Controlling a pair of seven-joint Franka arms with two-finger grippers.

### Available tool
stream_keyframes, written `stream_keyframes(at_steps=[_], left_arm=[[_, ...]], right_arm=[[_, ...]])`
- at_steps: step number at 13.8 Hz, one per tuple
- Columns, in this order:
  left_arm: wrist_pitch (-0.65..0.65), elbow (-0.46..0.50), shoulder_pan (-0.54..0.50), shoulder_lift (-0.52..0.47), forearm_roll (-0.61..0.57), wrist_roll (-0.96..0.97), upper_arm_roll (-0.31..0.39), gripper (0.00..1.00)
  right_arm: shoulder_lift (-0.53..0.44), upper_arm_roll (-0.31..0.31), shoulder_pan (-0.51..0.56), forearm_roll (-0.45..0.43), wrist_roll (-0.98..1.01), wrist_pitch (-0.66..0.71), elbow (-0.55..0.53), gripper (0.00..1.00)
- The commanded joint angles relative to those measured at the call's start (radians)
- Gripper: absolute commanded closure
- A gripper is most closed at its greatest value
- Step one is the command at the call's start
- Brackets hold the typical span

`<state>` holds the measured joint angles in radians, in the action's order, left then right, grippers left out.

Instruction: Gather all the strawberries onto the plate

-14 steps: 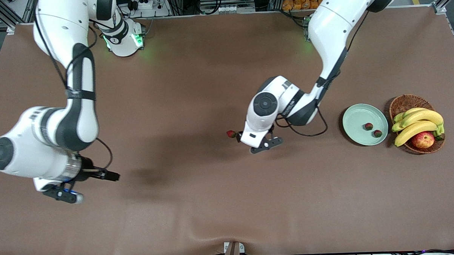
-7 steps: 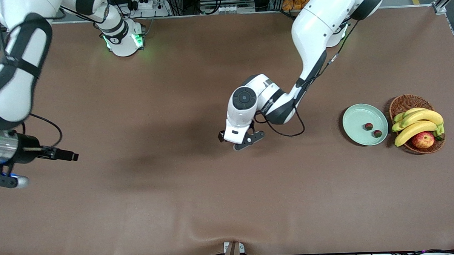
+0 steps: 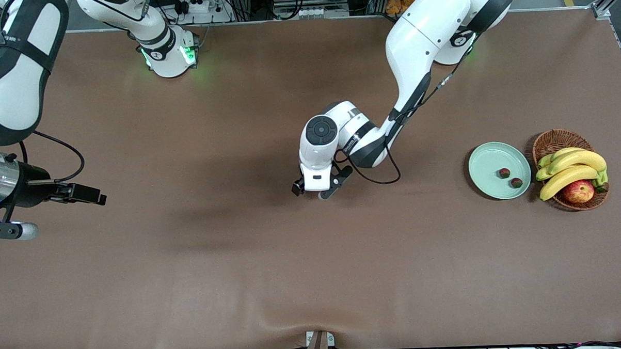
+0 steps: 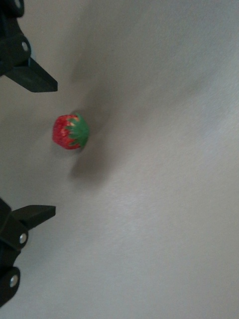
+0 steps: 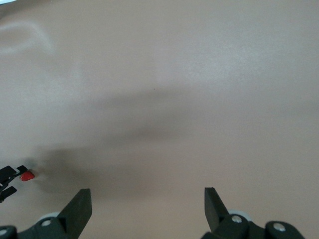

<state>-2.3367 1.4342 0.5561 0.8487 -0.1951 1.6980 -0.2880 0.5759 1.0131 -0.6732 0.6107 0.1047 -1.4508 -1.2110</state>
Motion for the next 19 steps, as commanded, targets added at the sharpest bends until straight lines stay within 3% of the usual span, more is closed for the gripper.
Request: stream_keyframes(at_steps=[1,6,9,10,12,13,15,17,19], left_arm=[[-0.006,-0.021,0.018,0.024,0.002,0.045,0.027,0.0],[-0.006,-0.021,0.018,0.039,-0.02,0.046,0.03,0.0],[-0.006,-0.023,0.024,0.041,-0.02,0.046,0.03,0.0],[-0.006,-0.023,0.024,0.041,-0.02,0.046,0.029,0.05],[-0.006,-0.023,0.025,0.041,-0.02,0.046,0.029,0.3],[-0.006,-0.023,0.025,0.041,-0.02,0.046,0.029,0.38],[-0.006,-0.021,0.025,0.041,-0.02,0.046,0.029,0.43],[-0.006,-0.021,0.025,0.041,-0.021,0.046,0.029,0.5],[-0.006,-0.021,0.025,0.041,-0.021,0.046,0.029,0.74]], right_arm=[[-0.019,-0.057,0.091,-0.008,0.004,0.0,0.013,0.0],[-0.089,-0.367,0.338,-0.126,0.003,-0.009,0.025,0.0],[-0.119,-0.687,0.594,-0.237,0.003,-0.017,0.047,0.0],[-0.122,-0.774,0.651,-0.288,0.004,-0.022,0.056,0.0],[-0.145,-0.943,0.765,-0.36,0.004,-0.04,0.061,0.0],[-0.163,-1.009,0.789,-0.431,0.004,-0.049,0.056,0.0],[-0.237,-1.109,0.774,-0.672,-0.054,-0.049,0.013,0.0],[-0.313,-1.137,0.787,-0.71,-0.155,-0.113,-0.118,0.0],[-0.384,-1.136,0.807,-0.706,-0.146,-0.178,-0.243,0.0]])
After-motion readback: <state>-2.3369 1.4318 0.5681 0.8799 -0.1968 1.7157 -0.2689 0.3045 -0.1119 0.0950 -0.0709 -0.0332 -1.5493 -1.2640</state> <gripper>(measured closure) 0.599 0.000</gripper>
